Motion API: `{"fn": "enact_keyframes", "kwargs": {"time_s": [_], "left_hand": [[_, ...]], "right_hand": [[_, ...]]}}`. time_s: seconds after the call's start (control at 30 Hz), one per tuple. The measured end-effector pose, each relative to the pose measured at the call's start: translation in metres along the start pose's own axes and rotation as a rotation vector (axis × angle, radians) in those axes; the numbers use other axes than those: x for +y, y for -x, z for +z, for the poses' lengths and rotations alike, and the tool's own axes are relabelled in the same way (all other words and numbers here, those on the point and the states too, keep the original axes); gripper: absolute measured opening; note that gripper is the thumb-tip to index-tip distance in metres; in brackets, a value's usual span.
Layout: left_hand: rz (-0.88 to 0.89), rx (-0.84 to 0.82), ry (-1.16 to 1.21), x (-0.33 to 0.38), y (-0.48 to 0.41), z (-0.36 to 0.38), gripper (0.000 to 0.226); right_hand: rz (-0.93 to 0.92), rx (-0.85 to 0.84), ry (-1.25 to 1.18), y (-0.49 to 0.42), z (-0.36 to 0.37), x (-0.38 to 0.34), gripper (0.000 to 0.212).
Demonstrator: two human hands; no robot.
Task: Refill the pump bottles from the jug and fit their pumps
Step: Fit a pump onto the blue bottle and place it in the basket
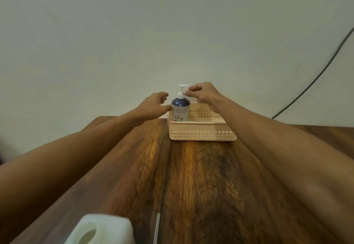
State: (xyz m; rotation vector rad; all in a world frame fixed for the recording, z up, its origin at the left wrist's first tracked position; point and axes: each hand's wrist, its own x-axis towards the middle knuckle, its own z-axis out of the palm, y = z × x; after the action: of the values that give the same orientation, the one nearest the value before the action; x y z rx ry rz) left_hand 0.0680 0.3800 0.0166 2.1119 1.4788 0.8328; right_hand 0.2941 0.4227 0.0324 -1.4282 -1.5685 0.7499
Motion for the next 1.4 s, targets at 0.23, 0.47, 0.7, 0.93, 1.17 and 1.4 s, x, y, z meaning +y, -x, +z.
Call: {"fn": "enact_keyframes", "kwargs": {"time_s": [0.23, 0.47, 0.7, 0.93, 1.17, 1.4], "left_hand": [[0.052, 0.034, 0.037, 0.051, 0.084, -0.050, 0.066], [0.147, 0.020, 0.095, 0.106, 0.187, -0.077, 0.056], [0.206, 0.027, 0.073, 0.146, 0.262, -0.075, 0.057], [0.245, 0.010, 0.097, 0.163, 0.308, -0.070, 0.058], [0.266, 0.032, 0.120, 0.170, 0.318, -0.070, 0.065], [0.149, 0.126, 0.048, 0.135, 0.325, -0.078, 0.077]], "right_hand": [[-0.064, -0.058, 0.100, 0.074, -0.076, -0.040, 0.054], [-0.125, -0.121, 0.075, 0.183, -0.144, -0.070, 0.043], [-0.185, -0.128, -0.015, 0.279, -0.176, -0.075, 0.043], [-0.246, -0.118, -0.042, 0.333, -0.185, -0.077, 0.042], [-0.283, -0.104, -0.042, 0.348, -0.186, -0.084, 0.039], [-0.293, -0.064, -0.010, 0.369, -0.202, -0.065, 0.040]]}}
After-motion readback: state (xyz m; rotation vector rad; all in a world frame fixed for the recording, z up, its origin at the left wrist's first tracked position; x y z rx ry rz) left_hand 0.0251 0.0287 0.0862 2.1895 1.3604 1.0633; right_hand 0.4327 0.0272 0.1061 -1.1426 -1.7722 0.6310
